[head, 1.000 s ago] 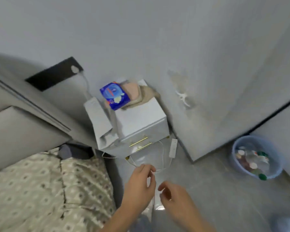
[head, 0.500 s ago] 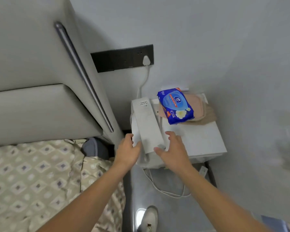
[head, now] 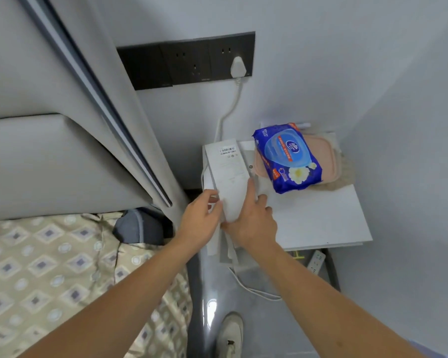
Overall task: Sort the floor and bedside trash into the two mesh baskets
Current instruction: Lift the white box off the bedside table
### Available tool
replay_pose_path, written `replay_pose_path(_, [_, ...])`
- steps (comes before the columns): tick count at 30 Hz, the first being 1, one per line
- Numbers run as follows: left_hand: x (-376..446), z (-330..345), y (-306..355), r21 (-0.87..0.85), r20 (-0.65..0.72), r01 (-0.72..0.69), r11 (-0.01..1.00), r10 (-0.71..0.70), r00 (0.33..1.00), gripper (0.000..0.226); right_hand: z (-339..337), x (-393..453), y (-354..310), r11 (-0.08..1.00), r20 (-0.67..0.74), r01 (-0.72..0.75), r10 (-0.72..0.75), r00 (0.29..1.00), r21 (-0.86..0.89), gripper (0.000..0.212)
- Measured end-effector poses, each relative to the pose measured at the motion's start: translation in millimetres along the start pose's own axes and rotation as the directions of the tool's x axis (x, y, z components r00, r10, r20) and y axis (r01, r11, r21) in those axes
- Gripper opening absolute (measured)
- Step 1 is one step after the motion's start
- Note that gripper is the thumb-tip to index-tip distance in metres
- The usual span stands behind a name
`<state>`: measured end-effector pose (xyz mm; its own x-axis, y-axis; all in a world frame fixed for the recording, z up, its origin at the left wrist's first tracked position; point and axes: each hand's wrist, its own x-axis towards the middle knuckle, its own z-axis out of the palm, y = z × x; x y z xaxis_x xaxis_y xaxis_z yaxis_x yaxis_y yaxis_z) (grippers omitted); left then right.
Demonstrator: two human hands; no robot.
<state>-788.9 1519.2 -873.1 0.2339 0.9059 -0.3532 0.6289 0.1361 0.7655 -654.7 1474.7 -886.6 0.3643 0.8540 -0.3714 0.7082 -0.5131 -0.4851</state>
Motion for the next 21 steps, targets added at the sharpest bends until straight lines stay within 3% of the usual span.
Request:
replay_pose_path(6, [-21.6,5.3,-14.9,0.103,-0.082,0.112,0.988,-0.104,0.991,0.028,-25.2,-58.4,35.0,0.999,0.002,0.024,-0.024,1.0,0.032,0.12])
replay_pose_path(9, [-33.9,30.1,-16.7,0.201,-0.033,0.184,0.962,-0.181,0.983,0.046,-37.0,-117.2,76.5,0.998,0.053,-0.03,0.028,0.998,0.048,0.123])
replay_pose_path(12, [-41.0,65.4,-9.3,0.278,-0.023,0.154,0.948,-0.154,0.988,0.062,-39.4,-180.7,122.0,0.994,0.072,-0.105,0.107,0.992,-0.023,0.124])
replay_pose_path(18, [-37.1,125.3,3.5,0.428,-0.092,0.204,0.88,-0.182,0.979,0.116,-19.9,-273.7,225.5,0.979,-0.104,-0.204,0.203,0.974,0.004,0.137])
replay_pose_path(21, [-39.9,138.9,4.3,0.443,-0.156,0.245,0.862,-0.195,0.968,0.113,-22.4,-306.8,258.8,0.951,-0.073,-0.307,0.308,0.949,0.016,0.14])
